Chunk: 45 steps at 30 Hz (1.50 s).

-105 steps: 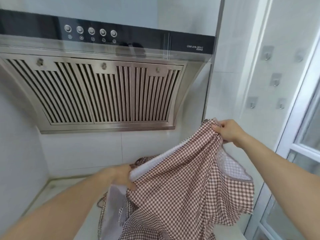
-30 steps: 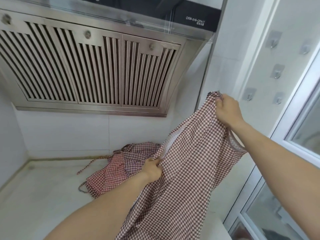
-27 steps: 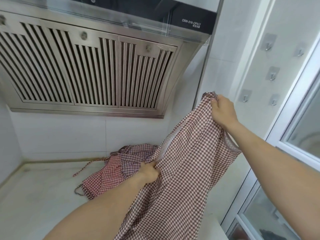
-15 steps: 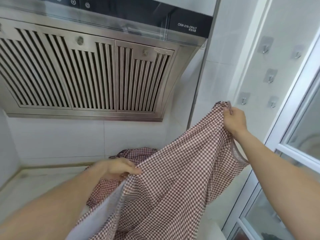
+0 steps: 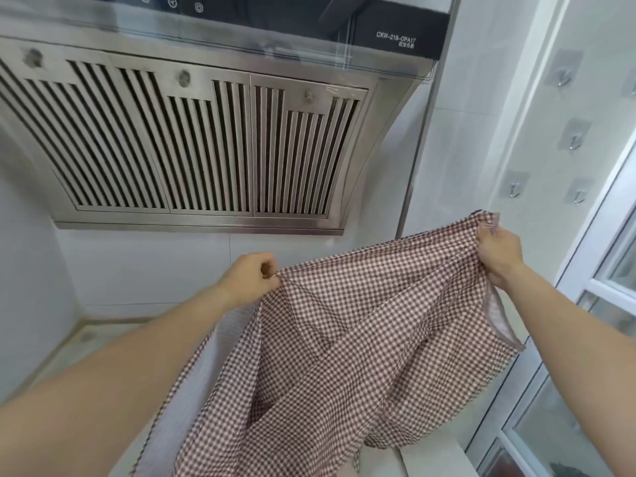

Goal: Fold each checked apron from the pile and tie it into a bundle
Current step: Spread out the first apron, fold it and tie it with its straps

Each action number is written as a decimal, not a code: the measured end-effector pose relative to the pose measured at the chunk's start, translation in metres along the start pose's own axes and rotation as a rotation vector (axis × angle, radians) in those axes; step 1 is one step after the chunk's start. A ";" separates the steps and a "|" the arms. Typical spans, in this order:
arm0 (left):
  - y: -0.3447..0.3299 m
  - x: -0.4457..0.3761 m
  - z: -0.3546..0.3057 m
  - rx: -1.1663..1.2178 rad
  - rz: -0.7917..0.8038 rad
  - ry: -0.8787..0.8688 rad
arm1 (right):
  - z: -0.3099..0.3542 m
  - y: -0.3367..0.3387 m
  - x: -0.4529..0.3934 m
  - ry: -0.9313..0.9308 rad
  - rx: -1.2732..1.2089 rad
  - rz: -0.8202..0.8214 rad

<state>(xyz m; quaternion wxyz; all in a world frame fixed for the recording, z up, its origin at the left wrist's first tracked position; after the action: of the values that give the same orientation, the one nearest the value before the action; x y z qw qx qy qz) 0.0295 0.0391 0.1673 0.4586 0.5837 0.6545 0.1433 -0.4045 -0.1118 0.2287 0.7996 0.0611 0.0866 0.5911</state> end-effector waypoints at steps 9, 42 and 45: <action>-0.015 0.028 0.022 0.089 0.597 0.181 | -0.001 0.005 0.013 -0.089 -0.127 -0.069; 0.064 0.026 0.019 0.057 0.177 0.321 | -0.023 0.013 0.023 -0.350 -0.234 0.232; 0.064 0.023 0.018 -0.079 0.210 0.352 | -0.015 0.011 0.036 -0.305 -0.191 0.320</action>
<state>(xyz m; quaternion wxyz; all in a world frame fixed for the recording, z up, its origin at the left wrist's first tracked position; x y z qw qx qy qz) 0.0864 0.0716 0.1937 0.3422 0.5960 0.6542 0.3156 -0.4076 -0.0742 0.2142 0.7017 0.0869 -0.1021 0.6998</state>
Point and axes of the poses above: each hand's wrist, its own x-axis away from the middle knuckle, its own y-axis out of the back of the hand, z = x × y, the point moved 2 cm from there along -x, towards the middle knuckle, and after that the axes turned 12 degrees about -y, right-handed, at the moved point
